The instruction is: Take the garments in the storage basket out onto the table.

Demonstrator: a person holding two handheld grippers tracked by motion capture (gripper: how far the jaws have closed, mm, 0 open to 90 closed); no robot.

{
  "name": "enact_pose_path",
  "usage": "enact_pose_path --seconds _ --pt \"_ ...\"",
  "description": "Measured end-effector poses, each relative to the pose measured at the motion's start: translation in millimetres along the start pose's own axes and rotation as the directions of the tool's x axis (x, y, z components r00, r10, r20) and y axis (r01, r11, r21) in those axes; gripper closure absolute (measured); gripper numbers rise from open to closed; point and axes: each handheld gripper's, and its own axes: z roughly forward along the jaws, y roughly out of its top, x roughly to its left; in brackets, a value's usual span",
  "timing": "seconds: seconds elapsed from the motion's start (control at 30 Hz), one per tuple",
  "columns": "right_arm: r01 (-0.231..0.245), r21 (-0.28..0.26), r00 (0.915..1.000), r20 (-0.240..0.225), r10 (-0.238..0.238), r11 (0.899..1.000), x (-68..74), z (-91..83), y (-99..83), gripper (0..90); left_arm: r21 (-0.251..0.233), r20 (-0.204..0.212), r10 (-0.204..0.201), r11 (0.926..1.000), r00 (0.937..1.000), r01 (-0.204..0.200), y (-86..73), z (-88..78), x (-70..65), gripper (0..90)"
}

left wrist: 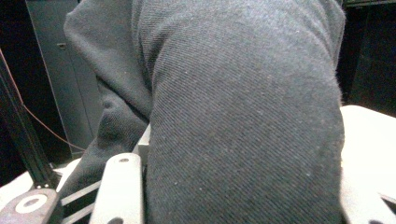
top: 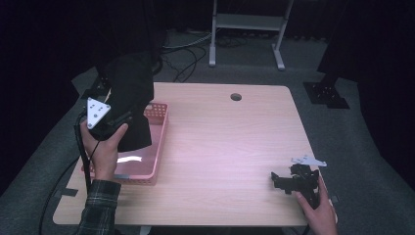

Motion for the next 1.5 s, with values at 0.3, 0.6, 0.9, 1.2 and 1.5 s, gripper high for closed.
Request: enact_pose_path --seconds 0.3,0.6,0.9,1.2,1.5 --pt "0.001 -0.001 1.0 0.0 -0.001 1.0 -0.1 0.1 0.0 0.0 -0.012 0.021 -0.054 0.9984 0.9983 0.055 17.5 -10.5 -19.0 48.4" --pt "0.001 0.0 1.0 0.001 -0.001 1.0 -0.1 0.0 0.0 0.0 -0.002 0.069 -0.095 0.9954 0.993 0.095 26.2 -14.6 -50.3 48.4" --pt "0.002 0.0 1.0 0.0 -0.002 1.0 -0.1 0.0 0.0 0.0 -0.012 0.128 -0.098 0.9949 0.987 0.1 31.0 -9.6 -92.9 48.3" --pt "0.001 0.0 1.0 0.0 -0.001 1.0 -0.1 0.0 0.0 0.0 -0.004 0.192 -0.115 0.993 0.9745 0.118 22.1 0.2 -136.6 48.3" --pt "0.0 0.0 1.0 0.001 0.0 1.0 0.0 0.0 0.1 0.0 0.022 0.239 -0.113 0.9935 0.9643 0.111 -0.8 9.6 -174.1 48.3"
